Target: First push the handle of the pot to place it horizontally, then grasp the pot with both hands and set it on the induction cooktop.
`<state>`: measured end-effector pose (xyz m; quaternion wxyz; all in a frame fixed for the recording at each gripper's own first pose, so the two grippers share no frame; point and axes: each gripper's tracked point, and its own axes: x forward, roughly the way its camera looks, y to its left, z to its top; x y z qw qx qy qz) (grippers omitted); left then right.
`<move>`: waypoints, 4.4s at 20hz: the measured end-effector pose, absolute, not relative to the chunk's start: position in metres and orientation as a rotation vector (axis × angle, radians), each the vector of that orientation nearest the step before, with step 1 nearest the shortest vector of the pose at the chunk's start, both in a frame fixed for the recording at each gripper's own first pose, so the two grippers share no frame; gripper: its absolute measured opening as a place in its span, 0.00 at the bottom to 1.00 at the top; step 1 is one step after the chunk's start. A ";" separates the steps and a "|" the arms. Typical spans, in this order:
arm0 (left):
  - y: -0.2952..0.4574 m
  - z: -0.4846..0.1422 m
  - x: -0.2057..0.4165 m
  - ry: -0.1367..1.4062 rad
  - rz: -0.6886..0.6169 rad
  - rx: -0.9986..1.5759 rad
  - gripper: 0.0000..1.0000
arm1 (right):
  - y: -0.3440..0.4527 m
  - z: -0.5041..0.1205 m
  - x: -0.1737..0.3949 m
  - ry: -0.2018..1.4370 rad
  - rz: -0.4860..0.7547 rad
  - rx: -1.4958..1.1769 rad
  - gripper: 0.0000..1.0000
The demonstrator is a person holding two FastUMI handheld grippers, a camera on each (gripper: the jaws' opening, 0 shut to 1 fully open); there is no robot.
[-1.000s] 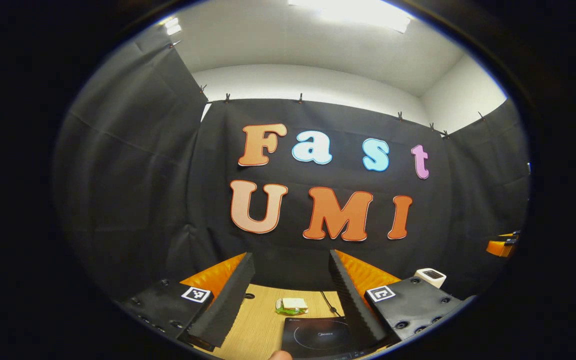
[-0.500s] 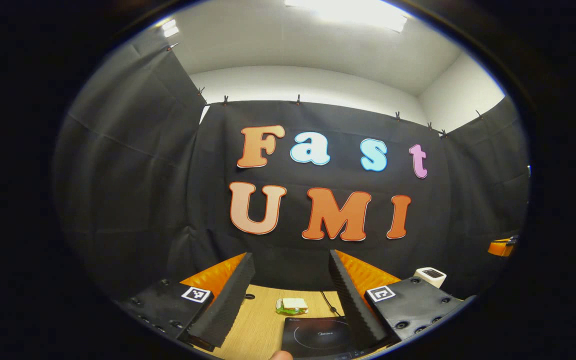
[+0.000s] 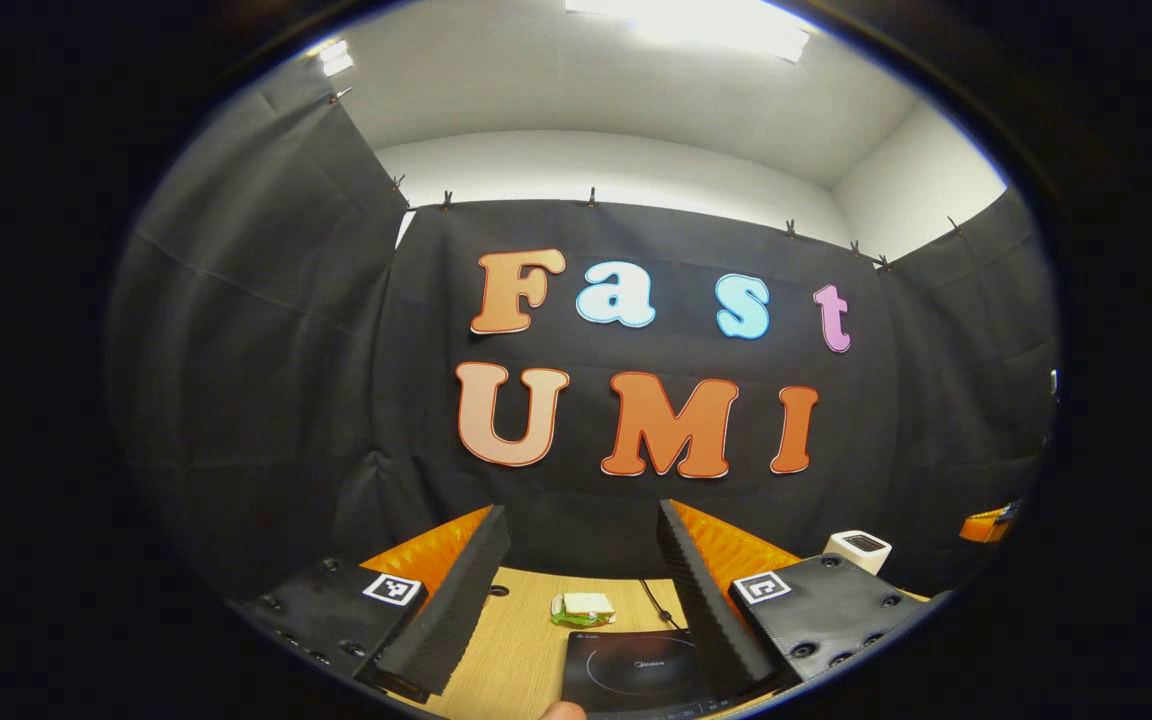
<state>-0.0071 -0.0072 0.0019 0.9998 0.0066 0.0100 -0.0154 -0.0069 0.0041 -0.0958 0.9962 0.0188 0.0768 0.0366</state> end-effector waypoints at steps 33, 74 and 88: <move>-0.026 -0.013 -0.010 0.056 -0.096 0.023 0.98 | -0.017 -0.362 -0.065 0.802 0.097 0.058 0.00; -0.058 -0.059 0.016 0.117 -0.090 0.029 0.98 | -0.093 -0.390 0.029 0.808 -0.063 0.161 0.00; -0.074 -0.100 0.041 0.191 -0.101 0.039 0.97 | -0.111 -0.393 0.077 0.794 -0.103 0.148 0.00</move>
